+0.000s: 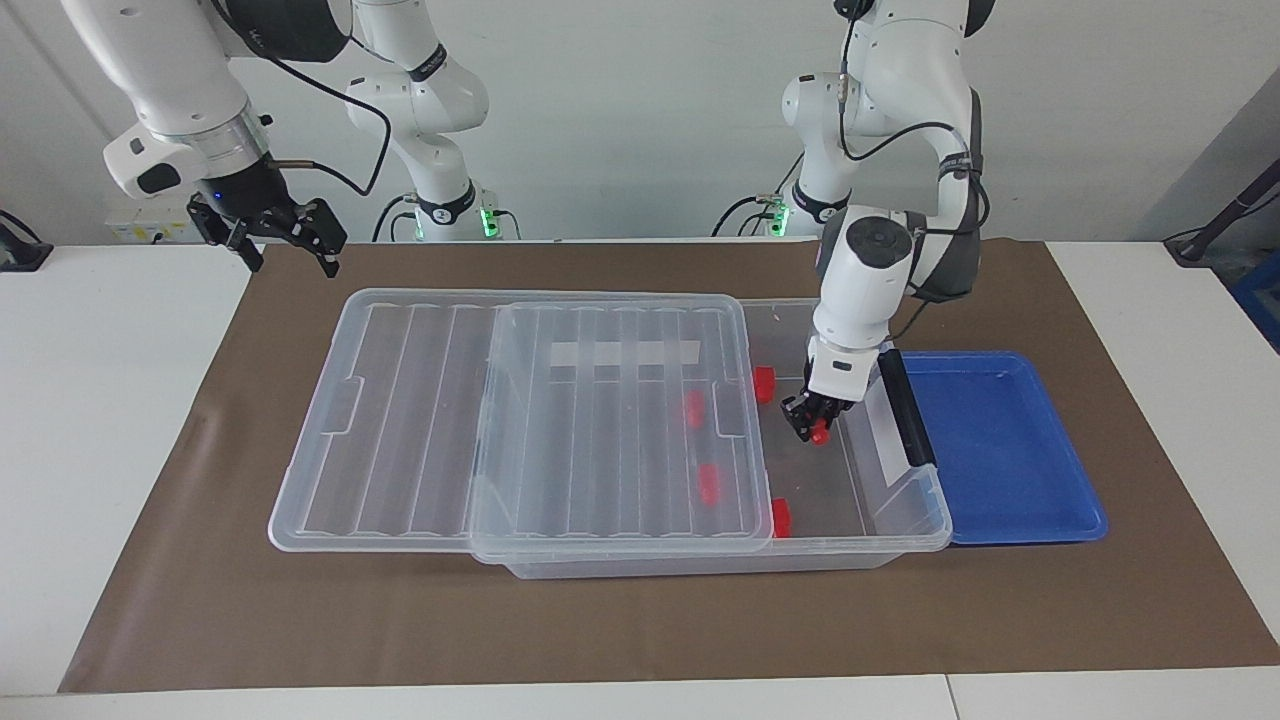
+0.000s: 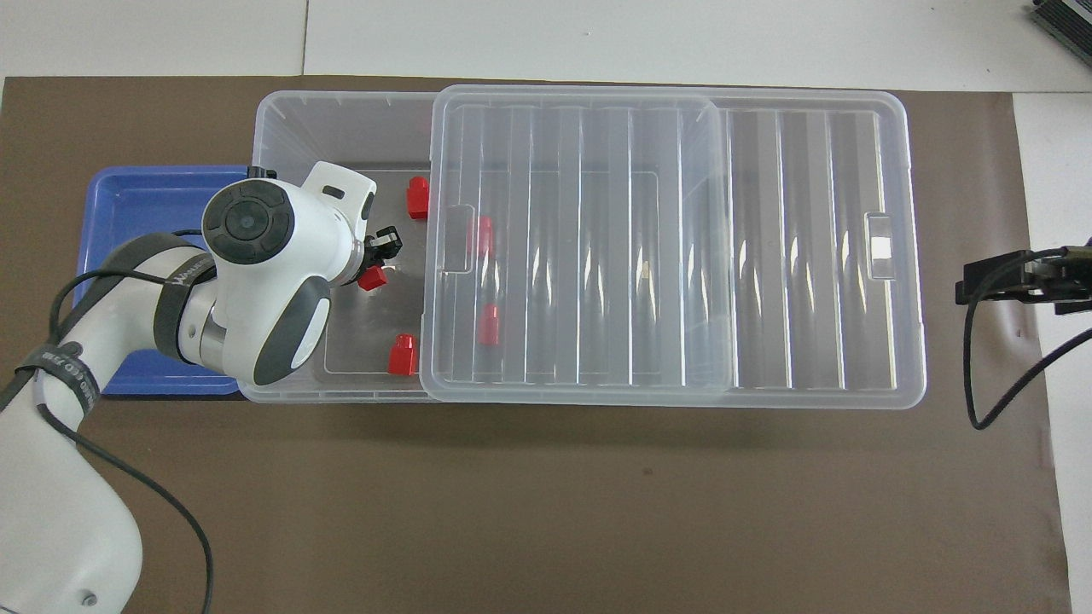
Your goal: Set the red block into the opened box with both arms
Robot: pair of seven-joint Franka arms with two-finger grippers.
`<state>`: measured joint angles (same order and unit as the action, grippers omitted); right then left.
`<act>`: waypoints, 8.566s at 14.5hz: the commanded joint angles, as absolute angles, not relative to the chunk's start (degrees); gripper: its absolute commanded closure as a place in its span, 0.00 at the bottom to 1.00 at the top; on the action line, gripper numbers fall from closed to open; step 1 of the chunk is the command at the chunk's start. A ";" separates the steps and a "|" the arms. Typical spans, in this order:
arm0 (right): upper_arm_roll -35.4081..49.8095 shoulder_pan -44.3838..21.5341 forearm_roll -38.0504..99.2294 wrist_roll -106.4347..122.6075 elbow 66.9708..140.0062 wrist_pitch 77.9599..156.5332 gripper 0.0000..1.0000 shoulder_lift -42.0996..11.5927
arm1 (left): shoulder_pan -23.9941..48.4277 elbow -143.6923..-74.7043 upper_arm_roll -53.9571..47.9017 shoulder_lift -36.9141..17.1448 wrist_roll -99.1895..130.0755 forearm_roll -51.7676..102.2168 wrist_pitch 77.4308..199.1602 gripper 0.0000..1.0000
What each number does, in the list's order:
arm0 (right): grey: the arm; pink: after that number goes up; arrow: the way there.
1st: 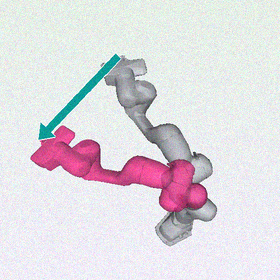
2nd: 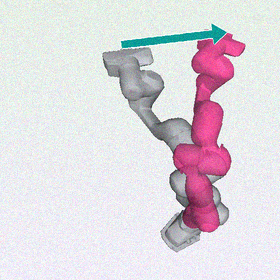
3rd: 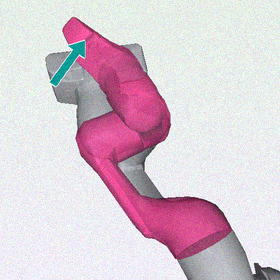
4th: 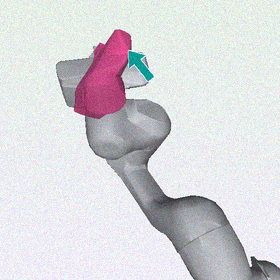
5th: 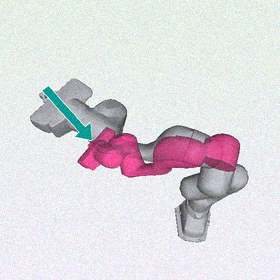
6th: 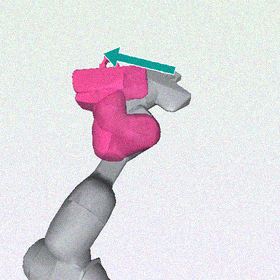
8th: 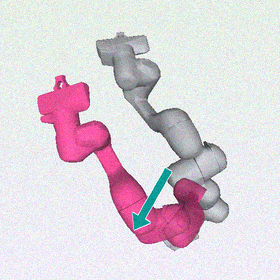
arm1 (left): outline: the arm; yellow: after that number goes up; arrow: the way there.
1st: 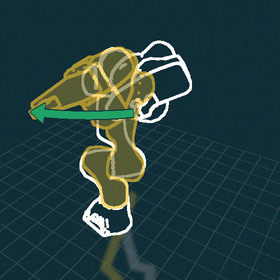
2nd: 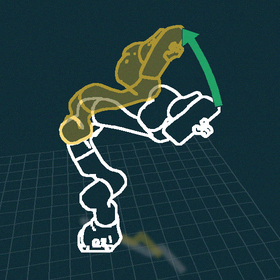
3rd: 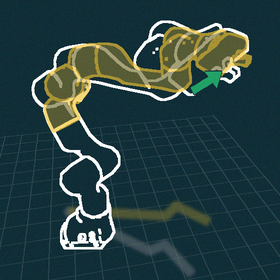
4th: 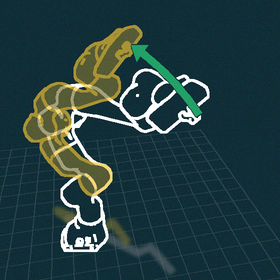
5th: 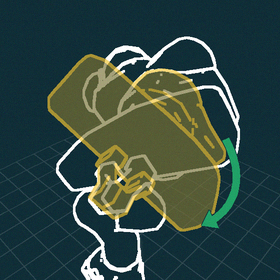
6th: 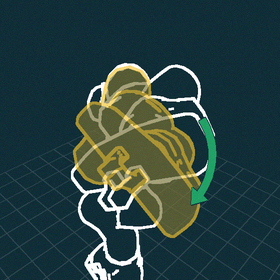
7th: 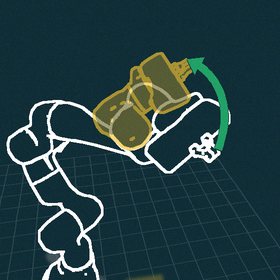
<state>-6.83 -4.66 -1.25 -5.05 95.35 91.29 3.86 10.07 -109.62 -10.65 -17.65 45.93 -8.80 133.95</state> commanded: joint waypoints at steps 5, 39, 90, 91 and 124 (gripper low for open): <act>-6.50 -3.96 -0.44 -5.45 95.62 92.02 0.00 4.22 | 10.99 -111.17 -9.49 -22.41 47.64 -10.72 141.84 0.85; -6.50 -3.96 -0.44 -5.45 95.62 92.02 0.00 4.22 | -2.46 -96.94 -9.14 1.67 17.15 -8.09 93.08 0.00; -7.56 4.21 1.31 14.83 98.44 109.67 1.00 -3.06 | 1.58 -100.11 -1.49 3.52 4.40 2.20 96.77 0.00; -7.56 4.74 2.54 15.72 98.44 111.95 1.00 -4.90 | 1.50 -100.02 -1.49 3.43 4.31 2.20 96.85 0.00; -4.39 -13.71 12.65 3.25 97.47 123.31 1.00 -15.12 | 2.28 -97.47 -1.76 3.78 3.43 -2.46 93.69 0.00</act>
<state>-4.45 -13.06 9.60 3.64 97.42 122.58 -14.83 1.29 -97.31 -2.14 3.16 4.72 -0.60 93.65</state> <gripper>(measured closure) 0.991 0.000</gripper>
